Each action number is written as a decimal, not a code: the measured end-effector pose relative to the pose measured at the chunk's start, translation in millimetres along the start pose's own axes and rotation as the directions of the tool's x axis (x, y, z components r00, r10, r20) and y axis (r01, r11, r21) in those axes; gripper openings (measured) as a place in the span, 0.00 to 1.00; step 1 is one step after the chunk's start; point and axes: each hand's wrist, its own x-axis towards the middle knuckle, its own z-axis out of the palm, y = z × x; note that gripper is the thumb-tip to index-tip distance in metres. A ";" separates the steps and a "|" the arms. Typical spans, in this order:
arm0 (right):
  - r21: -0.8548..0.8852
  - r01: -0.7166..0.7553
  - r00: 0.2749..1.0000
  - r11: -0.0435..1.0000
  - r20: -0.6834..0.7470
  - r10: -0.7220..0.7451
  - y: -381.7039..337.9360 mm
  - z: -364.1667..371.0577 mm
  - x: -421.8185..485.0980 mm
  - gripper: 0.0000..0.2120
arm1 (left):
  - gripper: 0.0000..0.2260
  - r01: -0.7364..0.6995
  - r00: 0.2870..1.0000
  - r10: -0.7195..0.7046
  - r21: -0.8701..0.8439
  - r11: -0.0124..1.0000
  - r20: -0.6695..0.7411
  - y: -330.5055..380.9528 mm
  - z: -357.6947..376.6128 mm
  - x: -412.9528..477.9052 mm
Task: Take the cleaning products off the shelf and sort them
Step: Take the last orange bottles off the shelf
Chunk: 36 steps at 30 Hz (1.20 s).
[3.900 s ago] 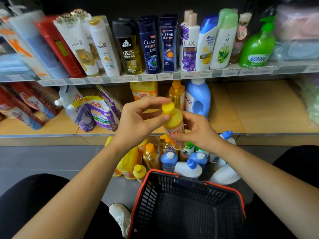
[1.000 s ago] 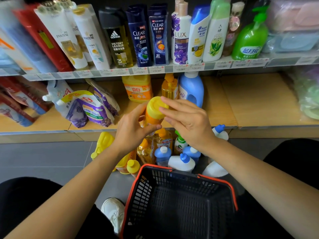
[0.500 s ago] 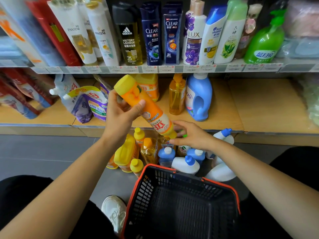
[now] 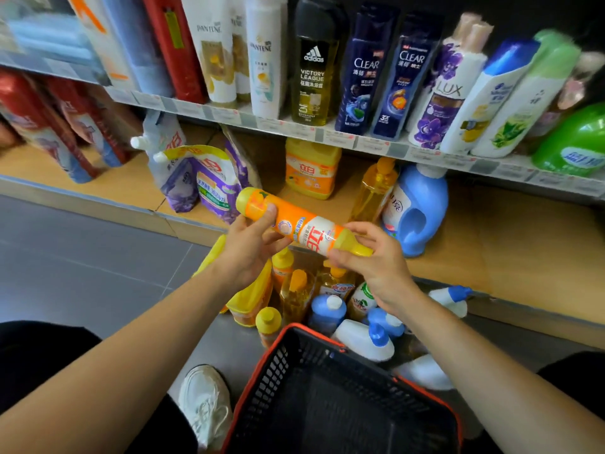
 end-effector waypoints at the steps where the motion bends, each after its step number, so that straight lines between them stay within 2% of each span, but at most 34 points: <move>1: -0.007 0.015 1.000 1.000 -0.020 -0.015 -3.0 2.3 3.8 0.25 | 0.22 0.007 0.999 -0.006 0.038 0.999 -0.034 -1.0 -4.3 5.1; 3: -0.040 0.055 0.997 0.998 -0.045 -0.057 -11.6 5.9 16.4 0.21 | 0.30 -0.039 0.994 0.061 0.224 0.974 -0.092 -5.3 -13.5 16.7; 5: -0.093 0.090 0.995 0.992 -0.032 -0.094 -20.8 10.6 34.4 0.18 | 0.35 -0.087 0.989 0.130 0.430 0.899 -0.073 -12.2 -20.7 27.5; 8: -0.189 0.092 0.995 0.978 -0.014 -0.097 -31.0 18.8 66.6 0.18 | 0.29 -0.059 0.994 0.105 0.643 0.763 -0.034 -15.5 -28.6 45.7; 9: -0.228 0.101 0.994 0.968 -0.006 -0.105 -33.2 21.6 77.8 0.18 | 0.30 -0.068 0.992 0.123 0.753 0.654 -0.017 -14.8 -34.0 54.2; 11: -0.292 0.116 0.993 0.949 0.012 -0.118 -37.1 27.3 98.3 0.17 | 0.35 -0.121 0.980 0.189 0.943 0.310 0.063 -14.1 -42.4 67.2; 12: -0.313 0.121 0.993 0.942 0.020 -0.120 -37.9 30.6 107.4 0.17 | 0.38 -0.161 0.965 0.234 0.972 0.173 0.118 -14.1 -42.6 70.9; 13: -0.329 0.126 0.992 0.936 0.026 -0.125 -37.5 34.1 115.7 0.18 | 0.38 -0.212 0.943 0.279 0.974 0.084 0.182 -14.8 -40.4 74.9; 15: -0.352 0.141 0.990 0.925 0.028 -0.140 -32.7 42.1 129.3 0.20 | 0.36 -0.326 0.883 0.357 0.946 0.000 0.304 -20.1 -35.7 86.9; 17: -0.365 0.147 0.989 0.919 0.036 -0.143 -22.8 49.9 138.8 0.22 | 0.32 -0.378 0.851 0.402 0.926 0.020 0.338 -27.9 -33.5 100.7; 18: -0.360 0.143 0.990 0.922 0.043 -0.137 -16.3 52.5 141.8 0.23 | 0.30 -0.379 0.852 0.413 0.923 0.066 0.321 -31.7 -33.2 107.8; 21: -0.315 0.103 0.995 0.944 0.024 -0.100 7.4 50.7 152.8 0.24 | 0.25 -0.298 0.896 0.416 0.902 0.312 0.153 -43.2 -35.4 129.7; 24: -0.328 0.040 0.992 0.944 -0.103 -0.077 29.4 38.5 171.9 0.19 | 0.23 -0.214 0.896 0.443 0.887 0.410 0.011 -50.6 -40.2 155.0; 26: -0.317 -0.006 0.979 0.948 -0.193 -0.058 39.8 32.7 191.0 0.21 | 0.23 -0.187 0.875 0.482 0.880 0.437 -0.053 -49.4 -40.5 171.5; 29: -0.276 -0.072 0.961 0.958 -0.275 -0.007 49.7 30.5 226.9 0.36 | 0.27 -0.134 0.857 0.501 0.886 0.445 -0.122 -44.9 -35.1 195.3; 32: -0.298 -0.146 0.945 0.943 -0.324 0.044 61.2 26.8 263.7 0.49 | 0.27 -0.090 0.839 0.525 0.915 0.393 -0.143 -44.7 -28.5 212.4; 34: -0.286 -0.182 0.939 0.941 -0.336 0.079 70.8 25.7 282.4 0.52 | 0.27 -0.076 0.836 0.534 0.940 0.333 -0.122 -45.3 -25.7 219.9; 36: -0.288 -0.176 0.935 0.942 -0.347 0.069 80.2 27.1 294.8 0.51 | 0.27 -0.071 0.848 0.519 0.946 0.316 -0.110 -46.5 -23.8 226.4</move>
